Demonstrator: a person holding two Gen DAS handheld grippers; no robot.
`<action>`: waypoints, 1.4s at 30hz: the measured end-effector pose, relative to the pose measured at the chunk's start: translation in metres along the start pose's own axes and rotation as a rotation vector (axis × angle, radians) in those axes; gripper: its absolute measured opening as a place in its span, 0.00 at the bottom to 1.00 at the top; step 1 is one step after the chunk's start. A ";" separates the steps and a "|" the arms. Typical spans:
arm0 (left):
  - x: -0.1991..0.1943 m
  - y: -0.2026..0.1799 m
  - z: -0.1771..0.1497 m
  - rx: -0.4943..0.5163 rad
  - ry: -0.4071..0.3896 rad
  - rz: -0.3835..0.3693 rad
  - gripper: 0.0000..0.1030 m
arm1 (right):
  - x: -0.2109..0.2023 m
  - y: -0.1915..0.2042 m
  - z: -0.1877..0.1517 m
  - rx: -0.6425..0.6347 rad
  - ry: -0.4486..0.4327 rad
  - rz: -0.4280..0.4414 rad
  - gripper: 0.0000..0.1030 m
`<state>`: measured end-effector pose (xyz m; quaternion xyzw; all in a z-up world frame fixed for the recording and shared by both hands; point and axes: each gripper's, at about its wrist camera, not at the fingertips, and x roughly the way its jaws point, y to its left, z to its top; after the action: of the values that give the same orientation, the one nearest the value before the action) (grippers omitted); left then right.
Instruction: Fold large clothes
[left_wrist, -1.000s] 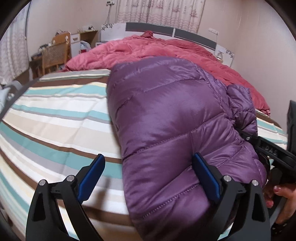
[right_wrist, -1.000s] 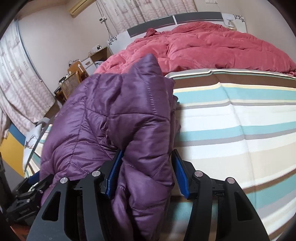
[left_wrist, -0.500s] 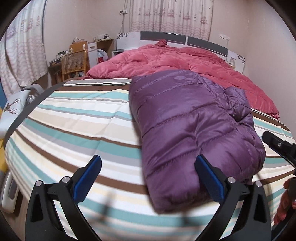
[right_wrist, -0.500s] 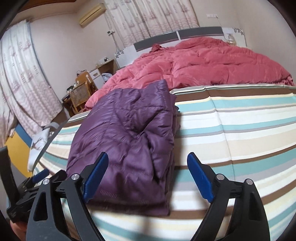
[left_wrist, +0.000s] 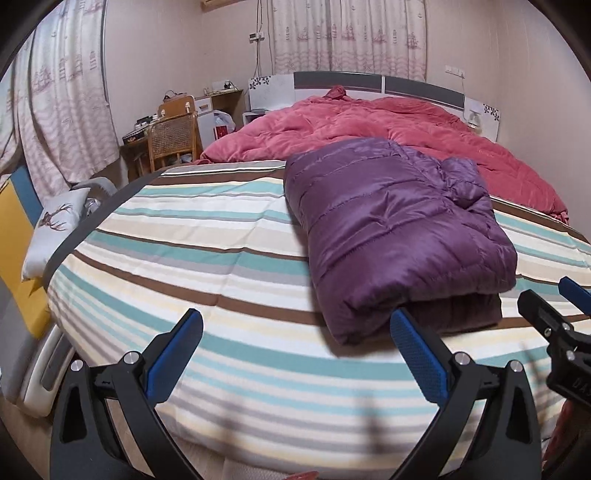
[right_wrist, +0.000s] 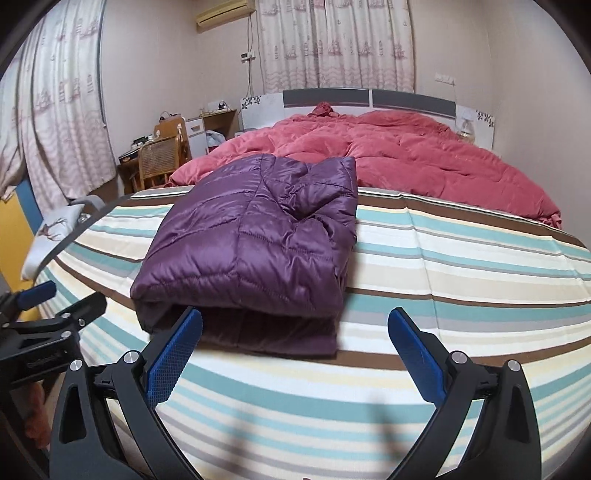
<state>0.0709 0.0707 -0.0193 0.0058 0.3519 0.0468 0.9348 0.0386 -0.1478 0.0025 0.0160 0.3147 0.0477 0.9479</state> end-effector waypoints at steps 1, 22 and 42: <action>-0.003 0.000 -0.002 0.002 -0.007 0.007 0.98 | -0.002 0.001 -0.001 0.003 -0.003 0.001 0.97; -0.012 -0.002 -0.008 -0.015 -0.027 -0.022 0.98 | -0.002 0.000 -0.001 0.010 -0.006 0.005 0.97; -0.012 -0.003 -0.008 -0.021 -0.017 -0.030 0.98 | -0.004 0.001 -0.005 0.018 0.000 0.003 0.97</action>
<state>0.0572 0.0666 -0.0179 -0.0089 0.3435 0.0363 0.9384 0.0328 -0.1469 0.0011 0.0249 0.3150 0.0461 0.9476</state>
